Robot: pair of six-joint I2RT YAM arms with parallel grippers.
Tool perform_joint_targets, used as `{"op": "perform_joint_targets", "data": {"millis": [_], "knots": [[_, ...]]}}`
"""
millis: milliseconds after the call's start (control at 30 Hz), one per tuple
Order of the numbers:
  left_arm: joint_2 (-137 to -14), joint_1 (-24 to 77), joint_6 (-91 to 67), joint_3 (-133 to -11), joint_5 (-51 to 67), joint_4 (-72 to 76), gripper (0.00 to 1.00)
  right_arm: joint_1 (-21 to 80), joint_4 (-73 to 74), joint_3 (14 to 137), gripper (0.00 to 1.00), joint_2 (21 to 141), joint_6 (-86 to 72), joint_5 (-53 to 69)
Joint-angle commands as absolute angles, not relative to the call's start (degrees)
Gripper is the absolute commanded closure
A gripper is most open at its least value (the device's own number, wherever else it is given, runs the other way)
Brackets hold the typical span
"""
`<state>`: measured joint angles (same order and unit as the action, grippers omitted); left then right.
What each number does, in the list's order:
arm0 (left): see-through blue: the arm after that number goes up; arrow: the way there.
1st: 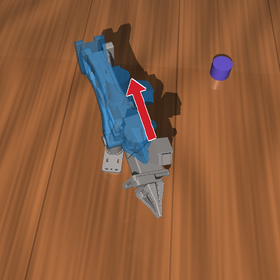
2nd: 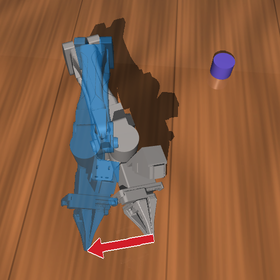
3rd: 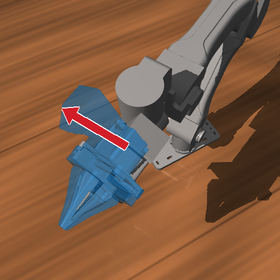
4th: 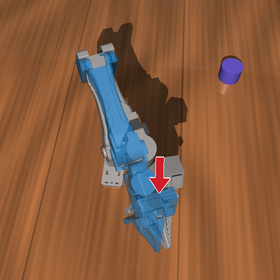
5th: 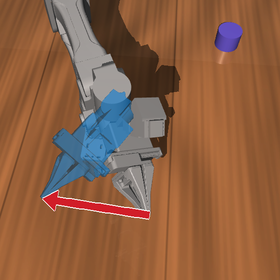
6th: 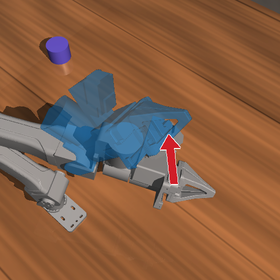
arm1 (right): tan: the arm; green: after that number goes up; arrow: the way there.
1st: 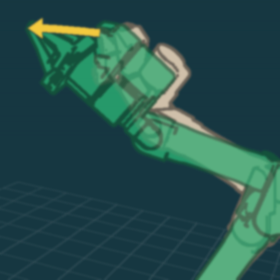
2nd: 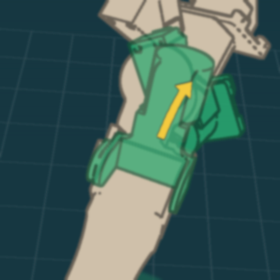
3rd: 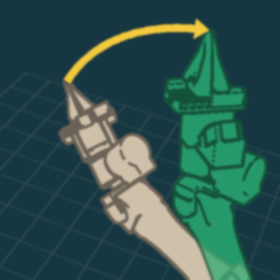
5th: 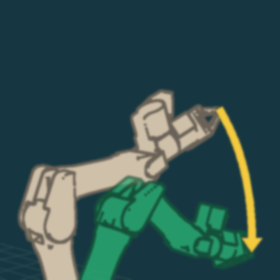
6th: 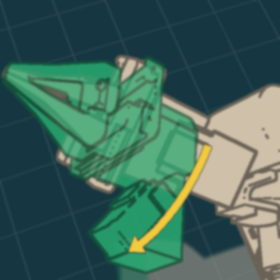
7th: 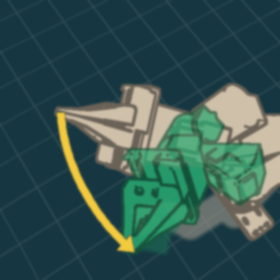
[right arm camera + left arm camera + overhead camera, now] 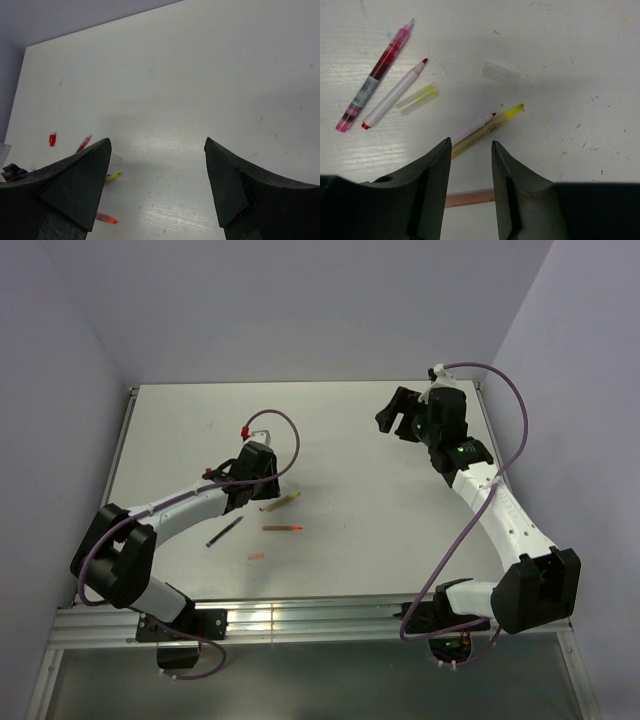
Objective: Insert the pens into the pen caps
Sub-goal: Pick up the pen from the center of the board.
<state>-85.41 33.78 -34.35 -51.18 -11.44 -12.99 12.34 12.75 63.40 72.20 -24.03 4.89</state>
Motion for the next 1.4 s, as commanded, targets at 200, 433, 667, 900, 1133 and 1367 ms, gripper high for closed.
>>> {"op": "perform_joint_targets", "data": {"millis": [200,433,667,900,1133,1367], "knots": [[-91.84,36.38,-27.95,-56.6,-12.75,-8.35,0.56,12.04,11.6,66.01,0.18,72.6,-24.17,6.24],[-96.32,36.74,-26.19,-58.09,-10.02,-7.03,0.56,12.13,11.6,66.09,0.18,72.95,-23.99,5.89],[-97.73,37.18,-26.02,-58.54,-8.79,-7.21,0.57,12.04,11.86,66.09,0.19,73.56,-23.91,5.01],[-98.44,38.23,-25.93,-58.89,-8.26,-8.0,0.58,12.04,12.22,66.27,0.19,73.65,-23.91,4.4],[-99.49,38.58,-26.19,-59.15,-9.32,-8.52,0.6,12.04,12.57,66.27,0.2,73.48,-23.82,4.13],[-99.75,38.76,-26.1,-59.15,-9.23,-8.7,0.61,12.04,12.83,66.27,0.2,73.39,-23.82,3.96]]}}
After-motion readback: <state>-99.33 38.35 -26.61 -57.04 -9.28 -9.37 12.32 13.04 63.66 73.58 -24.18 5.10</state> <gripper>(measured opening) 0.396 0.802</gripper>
